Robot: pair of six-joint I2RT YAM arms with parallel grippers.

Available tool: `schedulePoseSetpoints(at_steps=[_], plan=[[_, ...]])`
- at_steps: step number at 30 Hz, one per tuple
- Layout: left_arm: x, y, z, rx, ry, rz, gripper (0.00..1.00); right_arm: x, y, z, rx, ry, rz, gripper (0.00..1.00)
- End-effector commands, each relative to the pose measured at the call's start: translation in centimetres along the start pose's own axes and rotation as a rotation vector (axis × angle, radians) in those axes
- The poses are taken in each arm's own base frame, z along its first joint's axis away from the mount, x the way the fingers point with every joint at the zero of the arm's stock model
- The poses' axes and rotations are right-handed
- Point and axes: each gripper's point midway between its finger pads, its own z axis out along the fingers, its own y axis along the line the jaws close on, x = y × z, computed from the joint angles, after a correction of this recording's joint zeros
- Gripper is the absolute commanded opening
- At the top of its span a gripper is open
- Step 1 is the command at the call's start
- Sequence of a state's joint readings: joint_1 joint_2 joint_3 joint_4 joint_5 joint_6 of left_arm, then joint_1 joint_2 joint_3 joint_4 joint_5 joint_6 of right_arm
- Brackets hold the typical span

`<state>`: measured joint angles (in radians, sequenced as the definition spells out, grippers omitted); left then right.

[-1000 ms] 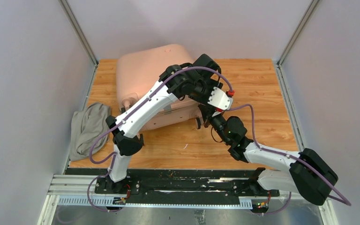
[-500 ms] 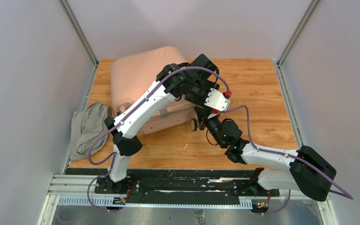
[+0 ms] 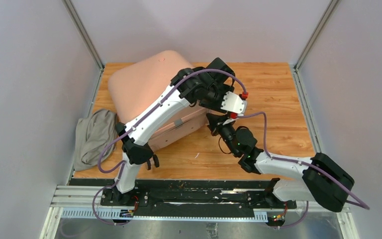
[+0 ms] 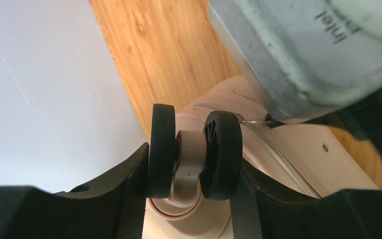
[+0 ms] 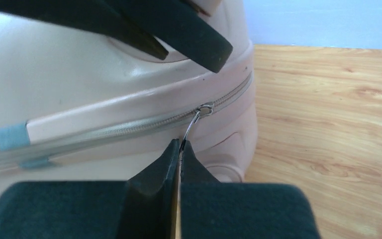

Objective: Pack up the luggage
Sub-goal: Zip the luggage at the center of the board.

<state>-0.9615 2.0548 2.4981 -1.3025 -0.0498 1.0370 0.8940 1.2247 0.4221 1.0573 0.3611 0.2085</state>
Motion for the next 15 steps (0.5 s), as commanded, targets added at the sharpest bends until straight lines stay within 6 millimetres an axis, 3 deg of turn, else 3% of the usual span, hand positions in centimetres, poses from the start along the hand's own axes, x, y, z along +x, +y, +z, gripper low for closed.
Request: schedulePoseSetpoints(at_steps=[1,2,4,9,15], plan=[[-11.2,11.0,-9.0,-0.500,-0.482,-0.057,0.00,-2.8,1.0,-2.1,-0.265,-0.025,0.109,0.00],[-11.1,10.7,-9.1,-0.494,-0.482,-0.052,0.00,-4.2,-2.4,-2.2,-0.186,-0.049,0.156,0.00],[-11.1,10.5,-9.4,-0.490,-0.487,-0.046,0.00,-5.6,-5.5,-2.2,-0.133,-0.070,0.145,0.00],[-11.7,9.3,-10.5,-0.452,-0.524,-0.015,0.00,-4.0,-7.5,-2.1,-0.101,-0.023,0.134,0.00],[-11.4,9.0,-11.8,-0.458,-0.525,0.008,0.00,-2.1,-6.8,-2.8,-0.172,0.043,0.129,0.00]])
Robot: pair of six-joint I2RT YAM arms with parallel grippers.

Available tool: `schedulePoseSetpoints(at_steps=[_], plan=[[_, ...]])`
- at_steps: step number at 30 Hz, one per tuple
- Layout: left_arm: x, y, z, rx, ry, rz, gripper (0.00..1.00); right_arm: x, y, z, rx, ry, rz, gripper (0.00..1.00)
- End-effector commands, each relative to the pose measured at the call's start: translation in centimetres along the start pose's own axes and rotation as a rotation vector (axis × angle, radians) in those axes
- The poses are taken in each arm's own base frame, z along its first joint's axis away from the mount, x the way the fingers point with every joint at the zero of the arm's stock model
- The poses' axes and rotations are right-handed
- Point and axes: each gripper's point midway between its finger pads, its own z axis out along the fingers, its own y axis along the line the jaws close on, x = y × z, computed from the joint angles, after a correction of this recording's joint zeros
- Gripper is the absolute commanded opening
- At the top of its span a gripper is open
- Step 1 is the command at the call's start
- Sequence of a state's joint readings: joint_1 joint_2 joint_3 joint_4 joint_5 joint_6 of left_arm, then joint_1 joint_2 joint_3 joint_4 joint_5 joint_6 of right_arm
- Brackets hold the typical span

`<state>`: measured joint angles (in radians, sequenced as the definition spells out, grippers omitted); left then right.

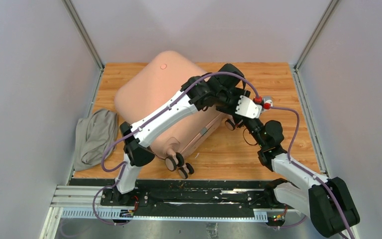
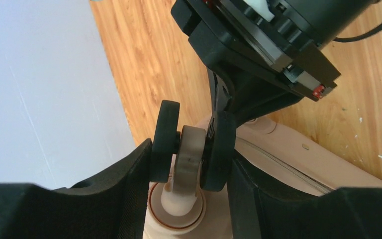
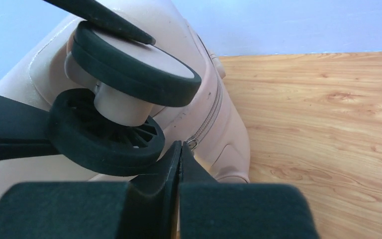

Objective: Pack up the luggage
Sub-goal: Zip the luggage at the center of the board.

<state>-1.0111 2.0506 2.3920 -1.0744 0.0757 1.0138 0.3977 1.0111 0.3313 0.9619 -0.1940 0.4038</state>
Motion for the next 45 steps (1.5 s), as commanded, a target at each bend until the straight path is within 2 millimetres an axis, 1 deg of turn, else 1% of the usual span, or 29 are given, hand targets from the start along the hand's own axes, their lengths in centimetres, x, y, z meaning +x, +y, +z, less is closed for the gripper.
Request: schedulePoseSetpoints(at_steps=[1,4,5,6,7,10,12,14,15,16,17,18,20,22,26,28,30,32,33,35,37,38,42,45], plan=[[-8.4,9.3,-13.4,-0.427,-0.329,0.043,0.00,1.6,0.9,-1.0,-0.118,0.073,0.028,0.02],[-8.6,8.9,-15.3,-0.426,-0.339,0.087,0.00,0.8,0.2,-2.1,-0.158,0.088,0.081,0.29],[-8.7,8.7,-15.9,-0.427,-0.342,0.101,0.00,0.5,0.2,-2.5,-0.167,0.086,0.089,0.36],[-8.8,8.7,-16.6,-0.436,-0.346,0.113,0.00,0.5,0.5,-2.9,-0.175,0.093,0.091,0.40],[-8.9,8.7,-17.4,-0.447,-0.352,0.126,0.00,0.2,0.8,-3.3,-0.176,0.095,0.089,0.43],[-9.2,8.9,-19.5,-0.483,-0.361,0.151,0.00,0.3,0.7,-3.9,-0.142,0.134,0.092,0.46],[-9.0,8.9,-20.6,-0.502,-0.352,0.162,0.00,1.0,0.2,-4.1,-0.099,0.193,0.111,0.48],[-8.6,8.7,-21.1,-0.511,-0.334,0.177,0.00,1.7,-0.1,-4.4,-0.057,0.251,0.158,0.50],[-8.4,8.6,-21.3,-0.512,-0.328,0.183,0.00,2.0,0.2,-4.6,-0.063,0.272,0.180,0.56],[-8.2,8.6,-21.5,-0.516,-0.321,0.185,0.00,2.1,0.7,-4.8,-0.083,0.284,0.197,0.64],[-8.2,8.5,-21.8,-0.519,-0.320,0.189,0.00,2.5,1.1,-5.1,-0.092,0.306,0.214,0.69],[-8.3,8.4,-22.2,-0.524,-0.323,0.191,0.00,2.9,1.3,-5.4,-0.094,0.330,0.226,0.72],[-8.4,8.5,-23.2,-0.541,-0.333,0.196,0.00,3.3,1.8,-5.8,-0.108,0.355,0.255,0.73],[-8.8,8.5,-24.1,-0.553,-0.351,0.202,0.00,3.0,2.7,-5.7,-0.149,0.344,0.294,0.73],[-9.3,7.9,-24.8,-0.542,-0.373,0.207,0.00,1.6,4.7,-4.9,-0.219,0.320,0.333,0.73],[-9.4,7.5,-24.9,-0.535,-0.379,0.209,0.00,1.2,5.9,-4.3,-0.262,0.329,0.338,0.72],[-9.7,7.3,-25.2,-0.534,-0.390,0.211,0.00,1.5,7.7,-3.9,-0.325,0.365,0.335,0.71],[-9.9,7.3,-25.8,-0.544,-0.399,0.213,0.00,1.9,9.0,-3.7,-0.363,0.396,0.319,0.69],[-10.1,7.3,-26.2,-0.552,-0.406,0.217,0.00,2.1,9.4,-3.7,-0.368,0.411,0.303,0.66],[-10.5,7.4,-27.4,-0.576,-0.417,0.227,0.00,2.4,9.7,-3.8,-0.369,0.432,0.285,0.57],[-10.7,7.6,-28.7,-0.608,-0.418,0.247,0.00,2.1,9.8,-4.1,-0.359,0.434,0.272,0.47],[-10.7,7.7,-29.5,-0.627,-0.413,0.262,0.00,1.7,9.7,-4.4,-0.351,0.429,0.252,0.44],[-9.8,7.9,-32.2,-0.694,-0.371,0.294,0.00,0.6,9.1,-5.7,-0.299,0.437,0.145,0.42],[-9.6,7.9,-33.8,-0.725,-0.372,0.292,0.00,-1.3,9.3,-5.6,-0.305,0.392,0.070,0.45]])
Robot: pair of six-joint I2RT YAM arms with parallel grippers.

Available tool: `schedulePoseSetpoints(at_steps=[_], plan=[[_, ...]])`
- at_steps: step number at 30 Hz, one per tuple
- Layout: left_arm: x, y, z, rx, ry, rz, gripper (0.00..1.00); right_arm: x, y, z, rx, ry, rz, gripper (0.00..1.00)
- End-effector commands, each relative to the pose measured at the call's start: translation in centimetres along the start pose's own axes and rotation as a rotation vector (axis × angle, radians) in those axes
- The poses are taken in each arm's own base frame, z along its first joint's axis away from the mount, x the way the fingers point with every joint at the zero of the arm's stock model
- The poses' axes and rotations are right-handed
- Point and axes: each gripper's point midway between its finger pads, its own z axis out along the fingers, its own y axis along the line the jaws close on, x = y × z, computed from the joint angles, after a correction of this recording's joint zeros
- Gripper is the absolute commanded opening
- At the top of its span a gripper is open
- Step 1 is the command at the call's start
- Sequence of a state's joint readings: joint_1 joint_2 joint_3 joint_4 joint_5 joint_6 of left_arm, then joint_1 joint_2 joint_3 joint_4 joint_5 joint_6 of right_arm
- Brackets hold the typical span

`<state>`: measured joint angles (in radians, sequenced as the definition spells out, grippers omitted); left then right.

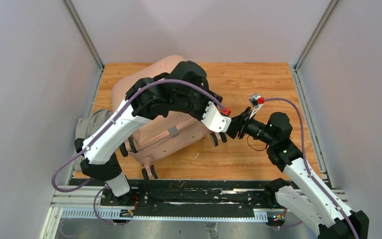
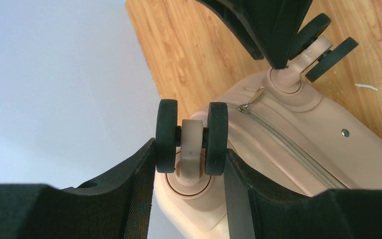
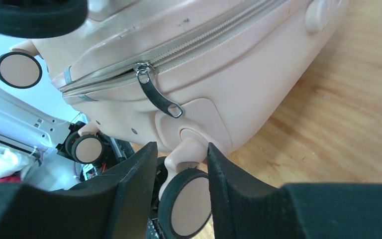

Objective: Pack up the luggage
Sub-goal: Zip the luggage at the center of the board.

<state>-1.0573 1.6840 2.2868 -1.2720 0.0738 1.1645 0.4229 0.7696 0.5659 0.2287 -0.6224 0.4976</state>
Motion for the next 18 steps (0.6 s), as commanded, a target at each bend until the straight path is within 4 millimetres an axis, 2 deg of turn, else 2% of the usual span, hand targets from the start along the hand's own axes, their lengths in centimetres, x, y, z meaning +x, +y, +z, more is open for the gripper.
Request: schedulePoseSetpoints(at_steps=[1,5,11,15,18], plan=[[-6.9,12.2,-18.3,-0.708,-0.262,0.128,0.00,-2.2,1.0,-1.0,0.024,-0.011,-0.144,0.48],[-7.6,11.9,-19.2,-0.714,-0.295,0.134,0.00,-4.8,3.2,-0.2,-0.066,-0.030,-0.174,0.54],[-8.6,12.7,-19.8,-0.737,-0.341,0.113,0.00,-7.0,5.4,0.4,-0.144,-0.069,-0.182,0.56],[-9.0,13.6,-20.0,-0.763,-0.345,0.132,0.00,-7.3,6.8,0.6,-0.164,-0.048,-0.213,0.57],[-9.0,13.6,-19.7,-0.757,-0.341,0.141,0.00,-7.1,7.3,0.6,-0.159,-0.018,-0.236,0.58]])
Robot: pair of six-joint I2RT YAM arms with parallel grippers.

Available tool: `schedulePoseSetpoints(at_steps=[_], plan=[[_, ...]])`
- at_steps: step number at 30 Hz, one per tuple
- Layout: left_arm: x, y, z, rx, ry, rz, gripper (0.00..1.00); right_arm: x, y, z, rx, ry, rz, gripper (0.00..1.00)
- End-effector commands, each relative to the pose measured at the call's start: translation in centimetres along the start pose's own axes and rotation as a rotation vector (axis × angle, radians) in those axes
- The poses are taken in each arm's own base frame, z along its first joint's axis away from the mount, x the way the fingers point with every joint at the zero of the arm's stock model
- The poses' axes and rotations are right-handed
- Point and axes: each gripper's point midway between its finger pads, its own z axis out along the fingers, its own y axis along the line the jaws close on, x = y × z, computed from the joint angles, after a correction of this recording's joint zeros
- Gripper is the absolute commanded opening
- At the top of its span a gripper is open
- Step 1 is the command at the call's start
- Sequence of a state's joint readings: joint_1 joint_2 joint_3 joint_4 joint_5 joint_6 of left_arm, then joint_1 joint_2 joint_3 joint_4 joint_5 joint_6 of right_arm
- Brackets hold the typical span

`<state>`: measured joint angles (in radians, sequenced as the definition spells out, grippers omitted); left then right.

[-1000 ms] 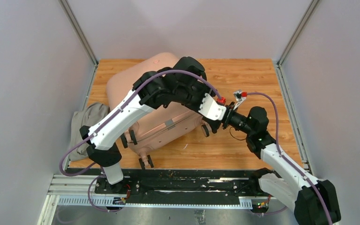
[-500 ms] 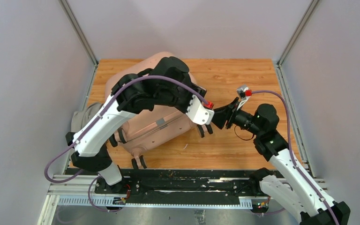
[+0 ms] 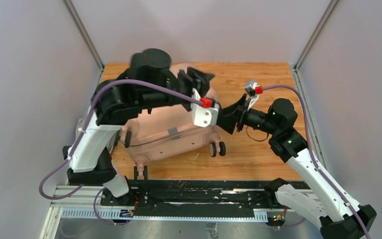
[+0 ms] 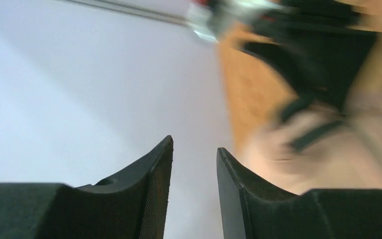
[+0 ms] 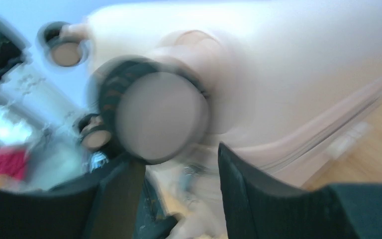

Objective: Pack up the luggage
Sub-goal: Zip the luggage at the center of the board.

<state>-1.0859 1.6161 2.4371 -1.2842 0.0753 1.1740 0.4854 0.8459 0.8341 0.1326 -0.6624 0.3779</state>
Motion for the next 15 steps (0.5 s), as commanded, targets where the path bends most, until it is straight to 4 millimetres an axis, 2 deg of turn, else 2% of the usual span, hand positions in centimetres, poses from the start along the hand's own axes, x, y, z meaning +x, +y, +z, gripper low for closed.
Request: schedulePoseSetpoints(at_steps=[1,5,7,9,11,15], plan=[[-6.6,12.7,-9.8,-0.572,-0.240,0.105,0.00,-1.2,2.0,0.0,-0.032,0.018,-0.063,0.58],[-6.5,12.7,-9.9,-0.574,-0.238,0.096,0.00,-0.6,2.0,0.2,0.011,0.057,-0.088,0.62],[-6.2,12.5,-9.8,-0.570,-0.223,0.089,0.00,0.3,1.2,0.0,0.073,0.094,-0.096,0.63],[-5.3,11.8,-9.4,-0.554,-0.190,0.052,0.00,1.5,-0.6,-0.8,0.183,0.114,-0.067,0.64],[-3.5,10.2,-8.2,-0.510,-0.135,-0.031,0.00,3.2,-2.0,-1.4,0.256,0.139,-0.040,0.64],[2.7,4.3,-5.0,-0.343,0.018,-0.259,0.00,6.8,-3.0,-2.0,0.300,0.203,0.052,0.64]])
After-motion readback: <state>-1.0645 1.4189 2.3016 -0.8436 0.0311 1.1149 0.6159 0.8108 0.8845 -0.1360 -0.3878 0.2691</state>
